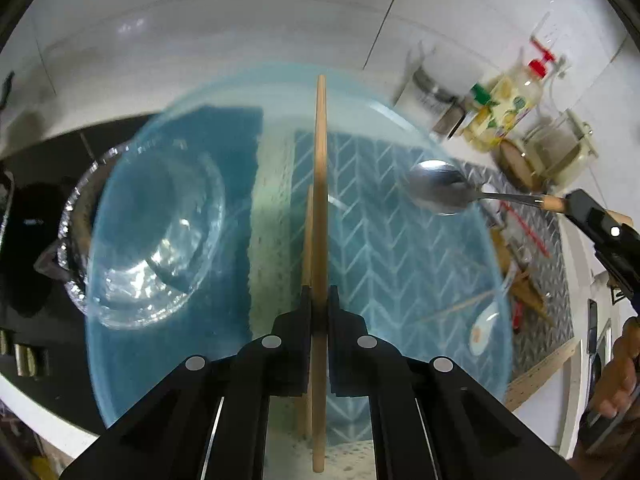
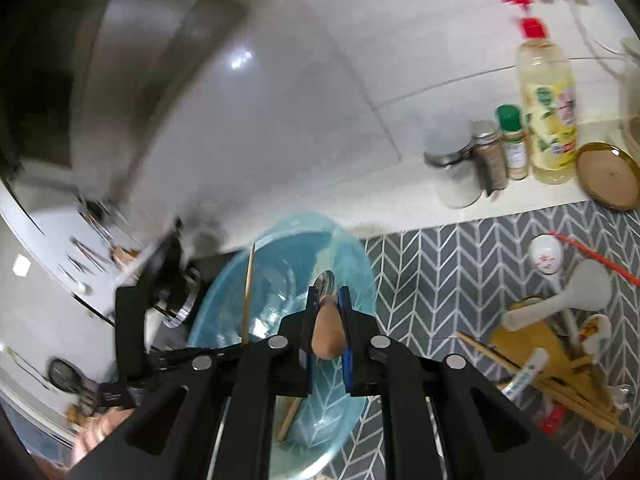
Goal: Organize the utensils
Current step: 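Lower the chopstick into the blue basin and open the left tool, then lay the metal spoon in the blue basin and open the right tool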
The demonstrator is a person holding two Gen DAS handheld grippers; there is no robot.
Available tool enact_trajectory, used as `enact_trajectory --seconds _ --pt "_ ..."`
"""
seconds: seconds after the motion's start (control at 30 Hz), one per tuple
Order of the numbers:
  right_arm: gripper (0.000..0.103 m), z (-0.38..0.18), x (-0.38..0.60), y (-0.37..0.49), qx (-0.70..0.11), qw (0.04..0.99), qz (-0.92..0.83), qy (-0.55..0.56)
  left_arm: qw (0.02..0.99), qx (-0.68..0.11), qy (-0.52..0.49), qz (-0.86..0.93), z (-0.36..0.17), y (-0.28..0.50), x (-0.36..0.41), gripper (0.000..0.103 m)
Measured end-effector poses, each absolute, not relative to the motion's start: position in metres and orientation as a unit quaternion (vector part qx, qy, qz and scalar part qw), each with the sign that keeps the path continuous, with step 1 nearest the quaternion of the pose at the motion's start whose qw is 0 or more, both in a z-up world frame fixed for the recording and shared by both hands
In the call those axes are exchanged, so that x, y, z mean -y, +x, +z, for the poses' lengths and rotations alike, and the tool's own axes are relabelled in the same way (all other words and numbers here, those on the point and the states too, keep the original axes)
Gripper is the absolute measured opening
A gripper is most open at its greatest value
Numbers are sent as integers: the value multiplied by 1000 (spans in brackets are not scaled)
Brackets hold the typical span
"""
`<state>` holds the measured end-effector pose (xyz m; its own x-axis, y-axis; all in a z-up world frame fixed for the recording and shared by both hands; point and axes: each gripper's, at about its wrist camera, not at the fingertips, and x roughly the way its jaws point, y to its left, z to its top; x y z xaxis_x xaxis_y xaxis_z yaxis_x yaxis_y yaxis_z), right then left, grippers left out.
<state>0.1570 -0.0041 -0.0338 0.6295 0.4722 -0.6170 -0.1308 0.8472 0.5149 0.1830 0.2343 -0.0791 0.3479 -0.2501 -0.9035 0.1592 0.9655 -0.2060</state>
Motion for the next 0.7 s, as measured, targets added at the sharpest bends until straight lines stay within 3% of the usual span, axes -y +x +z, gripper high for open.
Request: enact_trajectory --seconds 0.17,0.7 --pt "10 -59 -48 173 -420 886 145 132 807 -576 -37 -124 -101 188 -240 7" --pt "11 -98 -100 158 -532 832 154 33 832 -542 -65 -104 -70 168 -259 9"
